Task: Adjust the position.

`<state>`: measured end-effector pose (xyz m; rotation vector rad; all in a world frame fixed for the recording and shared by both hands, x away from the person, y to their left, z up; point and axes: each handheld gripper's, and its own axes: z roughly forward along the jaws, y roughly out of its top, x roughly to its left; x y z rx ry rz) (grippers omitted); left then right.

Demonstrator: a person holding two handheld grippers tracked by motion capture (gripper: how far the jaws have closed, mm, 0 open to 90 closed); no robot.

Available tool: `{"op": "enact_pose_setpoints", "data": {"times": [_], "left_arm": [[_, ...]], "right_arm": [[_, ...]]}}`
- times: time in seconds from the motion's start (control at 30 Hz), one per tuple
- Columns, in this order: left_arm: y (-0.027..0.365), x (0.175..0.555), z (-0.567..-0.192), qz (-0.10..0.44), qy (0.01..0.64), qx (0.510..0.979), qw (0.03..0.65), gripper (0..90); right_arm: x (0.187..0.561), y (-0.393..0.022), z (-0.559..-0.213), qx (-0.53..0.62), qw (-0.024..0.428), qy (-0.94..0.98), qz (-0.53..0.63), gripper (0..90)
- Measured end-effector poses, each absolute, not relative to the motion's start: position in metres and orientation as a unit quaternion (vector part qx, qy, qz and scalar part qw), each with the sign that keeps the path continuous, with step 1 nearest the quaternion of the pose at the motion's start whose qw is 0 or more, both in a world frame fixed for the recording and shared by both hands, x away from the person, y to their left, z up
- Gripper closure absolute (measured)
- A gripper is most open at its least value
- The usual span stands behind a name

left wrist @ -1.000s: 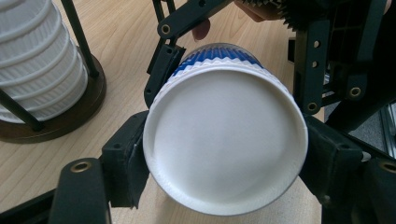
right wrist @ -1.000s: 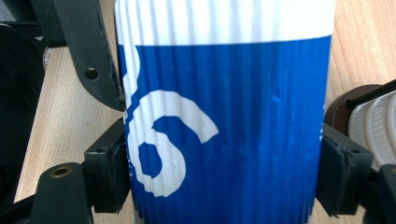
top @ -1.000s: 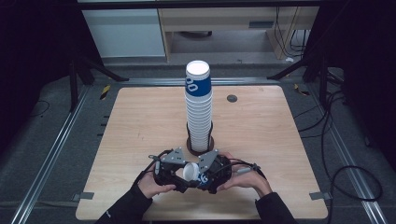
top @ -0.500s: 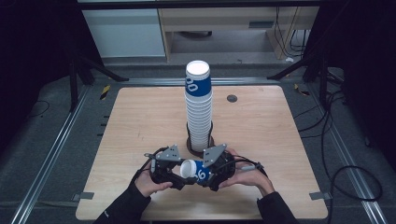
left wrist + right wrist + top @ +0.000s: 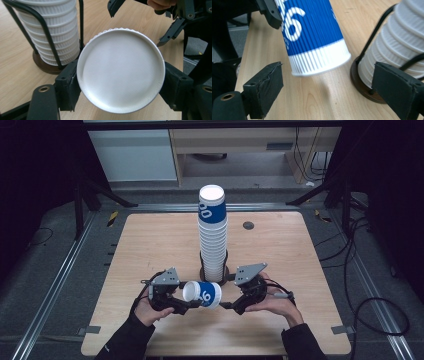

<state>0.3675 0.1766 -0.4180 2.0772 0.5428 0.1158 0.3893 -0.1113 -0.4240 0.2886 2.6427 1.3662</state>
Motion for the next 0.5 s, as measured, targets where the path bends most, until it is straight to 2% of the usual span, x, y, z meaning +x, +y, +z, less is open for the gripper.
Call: {"op": "enact_pose_setpoints", "data": {"times": [0.5], "left_arm": [[0.178, 0.364, -0.410, 0.037, 0.211, 0.837, 0.504, 26.8]], "right_arm": [[0.393, -0.109, -0.435, 0.104, 0.042, 0.865, 0.490, 10.5]]}}
